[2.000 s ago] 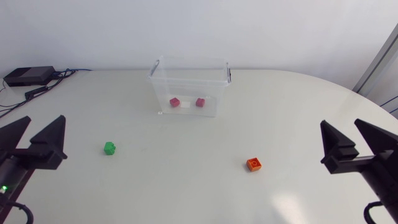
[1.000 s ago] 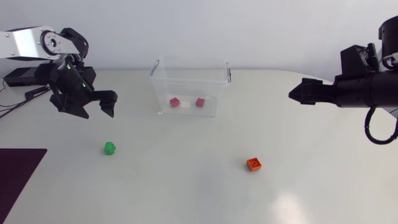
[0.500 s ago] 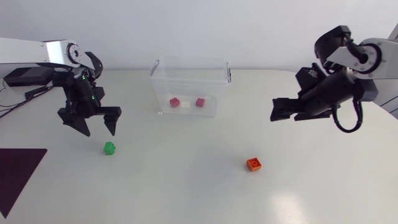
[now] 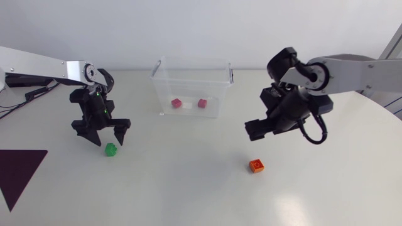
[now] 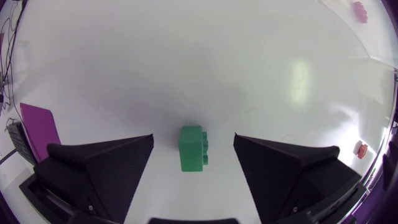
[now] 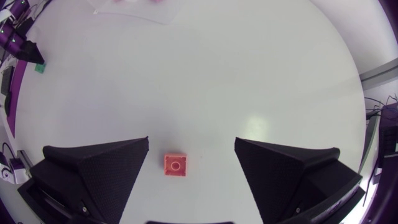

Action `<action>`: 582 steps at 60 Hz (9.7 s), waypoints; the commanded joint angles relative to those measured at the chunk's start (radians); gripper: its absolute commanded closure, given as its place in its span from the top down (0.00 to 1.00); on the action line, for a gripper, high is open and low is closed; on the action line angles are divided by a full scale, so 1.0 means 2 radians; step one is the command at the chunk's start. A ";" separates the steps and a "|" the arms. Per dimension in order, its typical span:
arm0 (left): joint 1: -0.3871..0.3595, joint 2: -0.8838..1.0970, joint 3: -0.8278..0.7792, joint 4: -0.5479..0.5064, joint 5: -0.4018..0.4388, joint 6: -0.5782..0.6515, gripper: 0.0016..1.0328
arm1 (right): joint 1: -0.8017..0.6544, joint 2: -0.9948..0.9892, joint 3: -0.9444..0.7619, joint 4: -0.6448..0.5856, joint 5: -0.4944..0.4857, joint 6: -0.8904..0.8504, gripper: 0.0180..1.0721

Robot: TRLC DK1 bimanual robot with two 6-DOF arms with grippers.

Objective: Place the duplo bricks in the container

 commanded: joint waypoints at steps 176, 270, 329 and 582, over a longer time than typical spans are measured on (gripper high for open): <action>0.413 0.224 0.369 0.006 -0.030 -0.042 0.84 | 0.082 -0.011 -0.117 0.028 0.034 0.018 0.18; 0.083 -0.169 0.084 0.041 0.079 -0.027 0.21 | 0.076 -0.043 -0.113 0.030 0.027 0.018 0.18; -0.114 0.082 0.414 0.137 0.121 -0.067 0.53 | 0.068 -0.122 0.008 0.037 -0.007 0.001 0.18; 0.005 -1.029 -0.735 0.509 0.019 0.040 0.96 | -0.162 -0.798 -0.559 0.364 -0.005 -0.013 0.96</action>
